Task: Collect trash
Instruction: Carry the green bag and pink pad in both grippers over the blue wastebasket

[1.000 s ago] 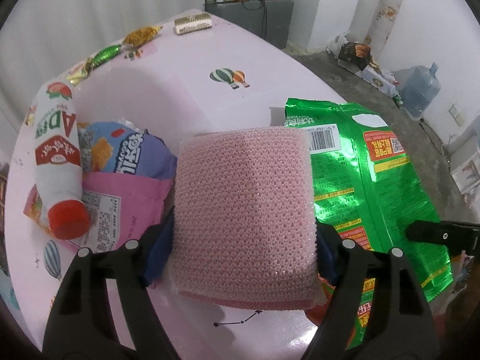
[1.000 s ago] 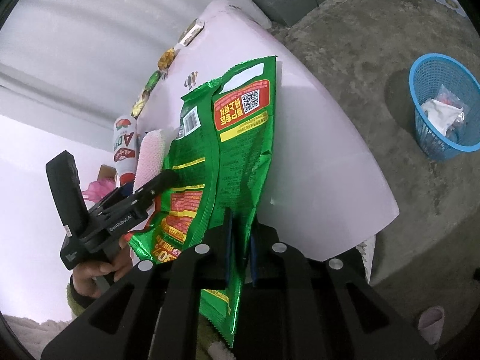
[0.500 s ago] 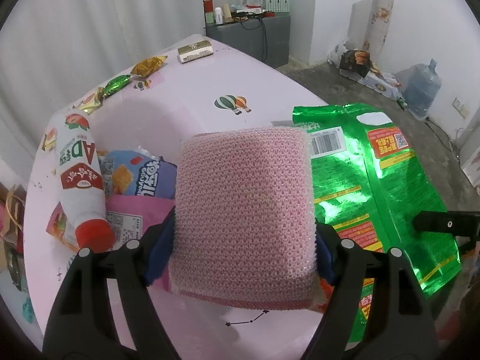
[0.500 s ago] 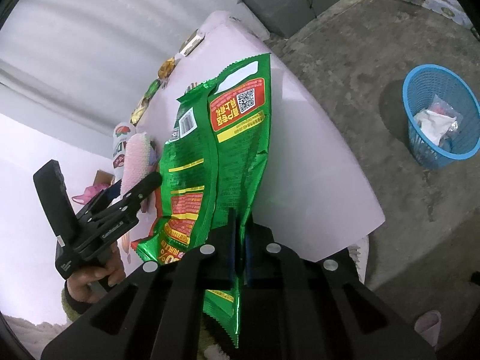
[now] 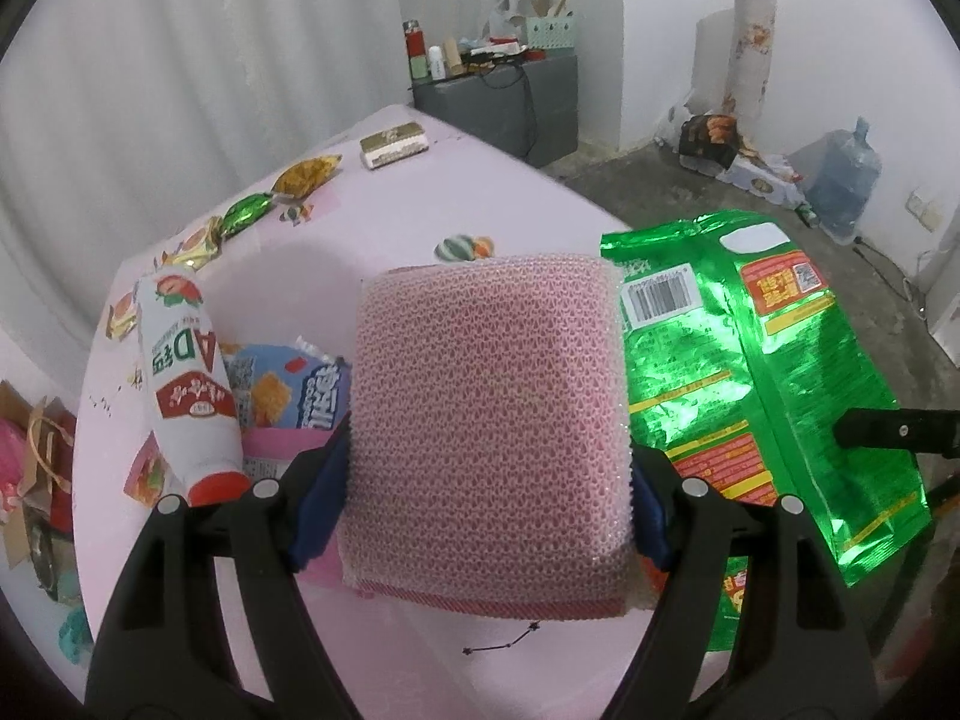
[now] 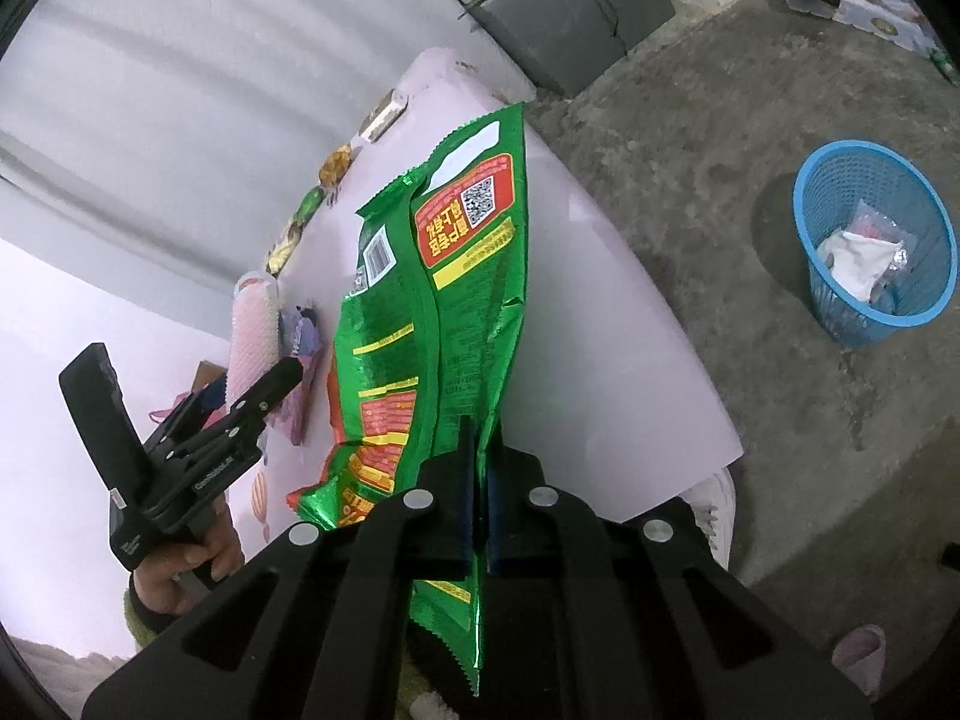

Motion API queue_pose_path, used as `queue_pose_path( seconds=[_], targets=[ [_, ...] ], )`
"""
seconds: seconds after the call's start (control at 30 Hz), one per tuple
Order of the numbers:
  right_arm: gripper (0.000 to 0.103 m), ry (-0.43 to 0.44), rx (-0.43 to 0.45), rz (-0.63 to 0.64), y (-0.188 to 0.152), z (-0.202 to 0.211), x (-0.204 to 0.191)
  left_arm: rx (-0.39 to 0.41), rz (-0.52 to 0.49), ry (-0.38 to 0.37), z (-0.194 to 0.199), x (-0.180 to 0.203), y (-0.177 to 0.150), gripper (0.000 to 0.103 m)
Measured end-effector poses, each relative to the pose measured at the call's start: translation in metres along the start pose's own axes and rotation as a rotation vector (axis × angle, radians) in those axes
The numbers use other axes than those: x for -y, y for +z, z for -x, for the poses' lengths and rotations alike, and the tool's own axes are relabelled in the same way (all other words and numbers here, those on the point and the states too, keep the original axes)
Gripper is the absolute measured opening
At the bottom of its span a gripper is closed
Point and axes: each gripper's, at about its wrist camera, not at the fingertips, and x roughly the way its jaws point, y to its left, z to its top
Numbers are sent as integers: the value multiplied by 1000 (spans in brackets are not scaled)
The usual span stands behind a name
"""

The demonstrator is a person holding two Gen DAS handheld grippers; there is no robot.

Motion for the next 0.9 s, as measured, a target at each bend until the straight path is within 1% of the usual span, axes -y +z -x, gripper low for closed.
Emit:
queue_pose_path(
  seconds=[0.07,0.2,0.3,0.4,0.5,0.63,0.73,0.8,0.87,0.9],
  targets=[
    [3,-2,14,-6,-1,5,1,13,-4,-28,4,4,6,73],
    [3,-4,66,-43,-5,20,12,21,-35,-116,4,23,23,73],
    [3,0,105,-93,-8,32,27,18,-77,-200,3,49,39,73],
    [3,8,160,-168,-15,53,54,1,-121,-297,-3,83,57,73],
    [3,29,197,-253,-18,63,84,-11,-184,-365,-12,123,76,73],
    [3,46,261,-378,-22,80,129,-38,-234,-424,-25,168,92,73],
    [3,50,301,-476,-17,88,166,-51,-252,-445,-36,192,102,73],
    [3,41,323,-546,-10,88,194,-62,-261,-451,-44,204,108,73],
    [3,27,327,-609,-2,81,219,-83,-266,-458,-54,216,112,73],
    [3,28,325,-646,6,74,237,-97,-270,-460,-61,223,114,73]
  ],
)
